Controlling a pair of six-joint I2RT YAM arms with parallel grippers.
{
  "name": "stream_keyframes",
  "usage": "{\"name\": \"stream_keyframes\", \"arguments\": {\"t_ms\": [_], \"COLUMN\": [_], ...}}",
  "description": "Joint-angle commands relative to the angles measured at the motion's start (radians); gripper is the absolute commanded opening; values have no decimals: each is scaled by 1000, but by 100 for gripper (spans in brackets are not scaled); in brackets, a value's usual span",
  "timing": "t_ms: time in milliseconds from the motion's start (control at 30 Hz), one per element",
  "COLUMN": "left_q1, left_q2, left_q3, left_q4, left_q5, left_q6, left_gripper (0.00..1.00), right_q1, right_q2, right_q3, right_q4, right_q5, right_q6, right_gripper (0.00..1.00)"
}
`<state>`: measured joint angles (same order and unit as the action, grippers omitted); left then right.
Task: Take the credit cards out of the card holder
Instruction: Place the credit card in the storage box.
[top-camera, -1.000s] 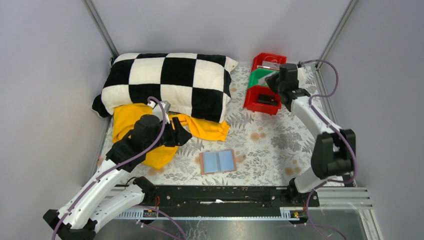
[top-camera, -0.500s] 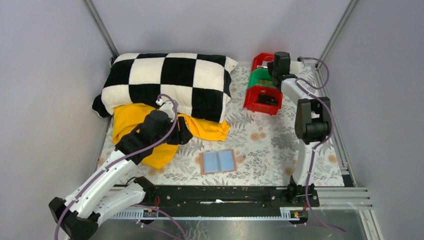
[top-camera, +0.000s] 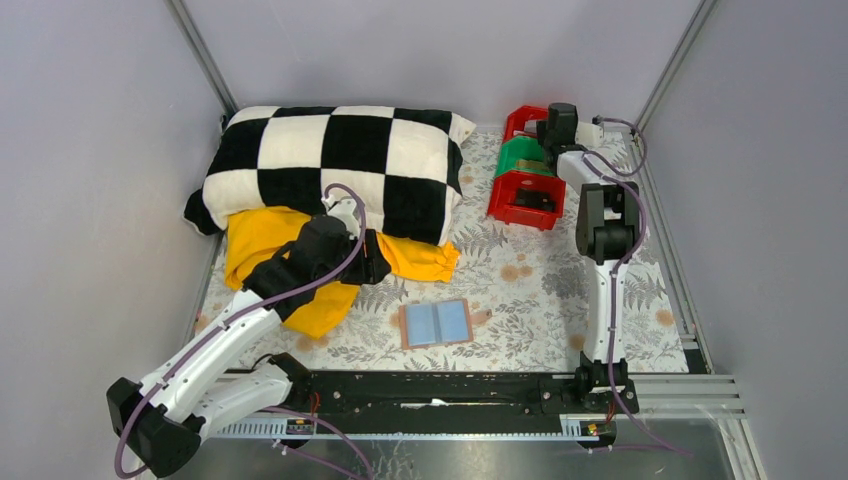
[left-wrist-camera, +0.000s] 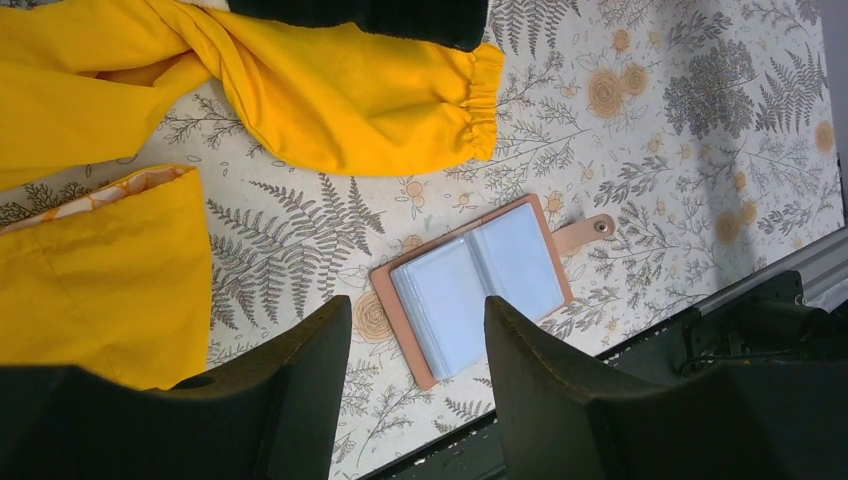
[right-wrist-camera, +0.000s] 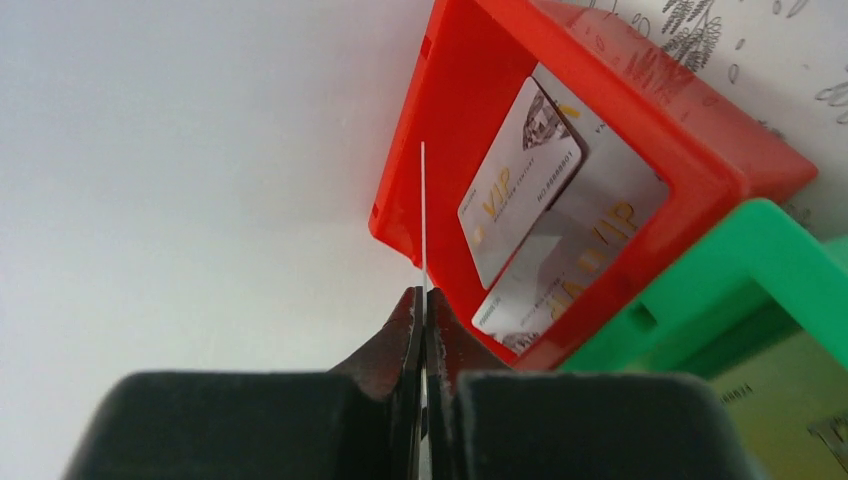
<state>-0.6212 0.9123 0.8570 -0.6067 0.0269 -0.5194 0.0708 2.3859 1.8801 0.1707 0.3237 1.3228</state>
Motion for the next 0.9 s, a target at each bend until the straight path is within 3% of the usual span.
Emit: {"name": "stream_keyframes", "arguments": {"t_ms": [0, 100, 200, 300, 600, 867], "left_q1": [5, 5, 6, 8, 9, 9], "left_q2": [10, 18, 22, 29, 27, -19], "left_q3": [-4, -4, -6, -4, -4, -30], "left_q4": [62, 62, 61, 63, 74, 88], "left_q5": [9, 3, -3, -4, 29, 84], "left_q6": [17, 19, 21, 22, 5, -64], "left_gripper": [55, 56, 55, 55, 56, 56], "right_q1": [-5, -8, -8, -8, -19, -36], "right_q2": [90, 139, 135, 90, -147, -354], "right_q3": [129, 182, 164, 85, -202, -244], "right_q4": [24, 20, 41, 83, 227, 246], "right_q5": [-4, -17, -29, -28, -41, -272], "right_q6": [44, 64, 65, 67, 22, -186], "right_gripper": [0, 6, 28, 40, 48, 51]}}
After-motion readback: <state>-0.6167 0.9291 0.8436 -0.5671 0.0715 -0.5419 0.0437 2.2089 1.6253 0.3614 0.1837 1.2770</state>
